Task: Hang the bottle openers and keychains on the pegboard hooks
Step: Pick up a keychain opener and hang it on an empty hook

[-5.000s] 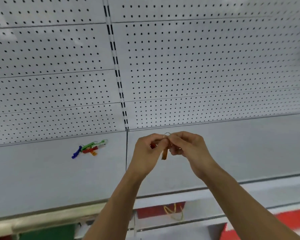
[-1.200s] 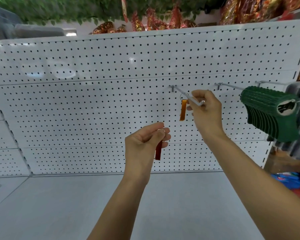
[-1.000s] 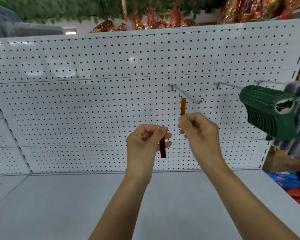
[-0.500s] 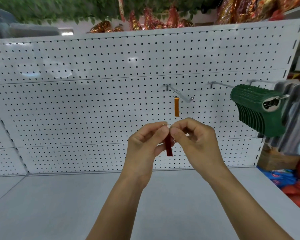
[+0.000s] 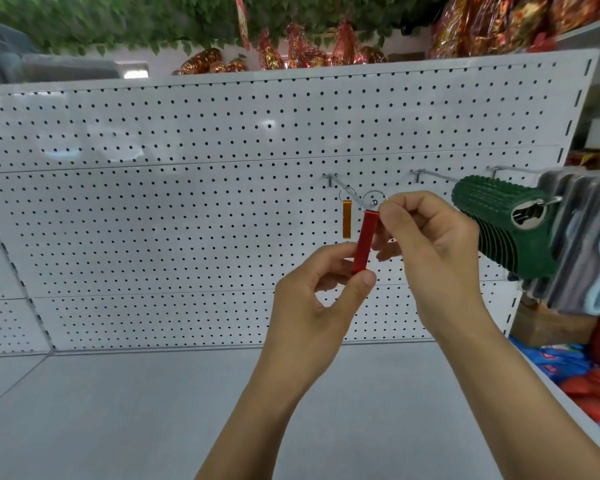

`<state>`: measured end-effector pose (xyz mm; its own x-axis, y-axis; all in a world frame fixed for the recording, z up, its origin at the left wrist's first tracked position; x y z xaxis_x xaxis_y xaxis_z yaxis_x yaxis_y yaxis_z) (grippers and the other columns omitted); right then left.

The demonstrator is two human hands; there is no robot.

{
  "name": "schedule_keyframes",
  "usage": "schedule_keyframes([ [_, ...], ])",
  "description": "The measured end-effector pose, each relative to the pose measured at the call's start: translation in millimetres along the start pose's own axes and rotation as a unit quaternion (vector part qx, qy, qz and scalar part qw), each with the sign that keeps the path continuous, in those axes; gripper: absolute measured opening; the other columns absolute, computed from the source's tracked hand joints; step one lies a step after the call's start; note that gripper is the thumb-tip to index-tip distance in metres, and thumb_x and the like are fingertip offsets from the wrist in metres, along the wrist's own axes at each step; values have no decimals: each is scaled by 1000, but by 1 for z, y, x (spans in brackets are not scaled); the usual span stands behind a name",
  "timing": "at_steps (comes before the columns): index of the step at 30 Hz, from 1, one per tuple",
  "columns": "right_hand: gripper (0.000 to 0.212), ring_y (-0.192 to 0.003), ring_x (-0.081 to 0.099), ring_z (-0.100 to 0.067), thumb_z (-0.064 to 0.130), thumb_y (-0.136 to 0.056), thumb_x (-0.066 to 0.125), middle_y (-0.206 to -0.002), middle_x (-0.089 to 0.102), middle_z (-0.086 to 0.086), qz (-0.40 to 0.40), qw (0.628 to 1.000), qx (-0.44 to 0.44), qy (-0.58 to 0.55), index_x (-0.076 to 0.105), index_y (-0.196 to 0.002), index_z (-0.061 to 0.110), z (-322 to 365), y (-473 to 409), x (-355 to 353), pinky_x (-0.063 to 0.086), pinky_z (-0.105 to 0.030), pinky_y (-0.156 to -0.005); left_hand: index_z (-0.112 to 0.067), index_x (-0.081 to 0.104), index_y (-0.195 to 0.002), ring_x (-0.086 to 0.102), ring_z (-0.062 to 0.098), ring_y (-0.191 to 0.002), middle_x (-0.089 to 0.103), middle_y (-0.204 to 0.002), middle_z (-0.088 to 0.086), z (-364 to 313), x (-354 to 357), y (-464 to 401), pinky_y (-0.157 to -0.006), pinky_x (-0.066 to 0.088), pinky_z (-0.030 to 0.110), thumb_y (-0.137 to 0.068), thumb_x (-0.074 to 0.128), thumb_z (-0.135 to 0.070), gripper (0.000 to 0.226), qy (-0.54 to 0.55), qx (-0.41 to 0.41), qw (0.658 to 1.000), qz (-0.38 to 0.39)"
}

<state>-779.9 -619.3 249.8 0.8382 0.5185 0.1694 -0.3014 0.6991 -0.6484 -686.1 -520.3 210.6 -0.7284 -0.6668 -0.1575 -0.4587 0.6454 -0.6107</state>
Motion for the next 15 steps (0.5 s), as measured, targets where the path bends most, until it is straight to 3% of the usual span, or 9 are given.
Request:
schedule_keyframes([
  [5,14,-63,64,-14,8,-92,57,-68,69,1,6,998,59,36,65,-80,9,-16,-16,1,54,-26,-57,-33,62,-115,63,-2,-94,71,-90,-18,7,-4,3,-89,44,14,-89,66,-30,27,-93,-11,996,6],
  [9,16,-63,64,-14,9,-92,56,-67,70,1,10,994,88,61,64,-79,10,-29,-29,5,55,-26,-63,-39,59,-117,62,0,-98,69,-96,-19,17,-7,6,-91,46,22,-85,59,-45,33,-165,-16,986,2],
  [12,13,-57,63,-9,9,-93,55,-64,69,2,12,992,97,78,64,-87,3,-40,-39,8,52,-20,-61,-38,60,-118,61,-2,-97,67,-97,-20,19,-10,7,-90,48,25,-85,57,-45,34,-201,-9,979,-5],
  [15,13,-56,64,-6,10,-94,55,-65,68,3,22,989,106,106,65,-90,1,-50,-48,13,50,-23,-64,-38,59,-118,60,-3,-96,66,-98,-20,21,-12,9,-86,49,25,-89,60,-42,29,-233,-1,973,-7],
])
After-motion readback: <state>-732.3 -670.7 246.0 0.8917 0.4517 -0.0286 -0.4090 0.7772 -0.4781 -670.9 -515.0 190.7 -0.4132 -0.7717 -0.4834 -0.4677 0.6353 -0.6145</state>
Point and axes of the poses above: each hand's wrist, its own y-axis away from the middle knuckle, its own x-axis out of the palm, z = x × y, the point moved 4 cm from there along -y, towards the middle knuckle
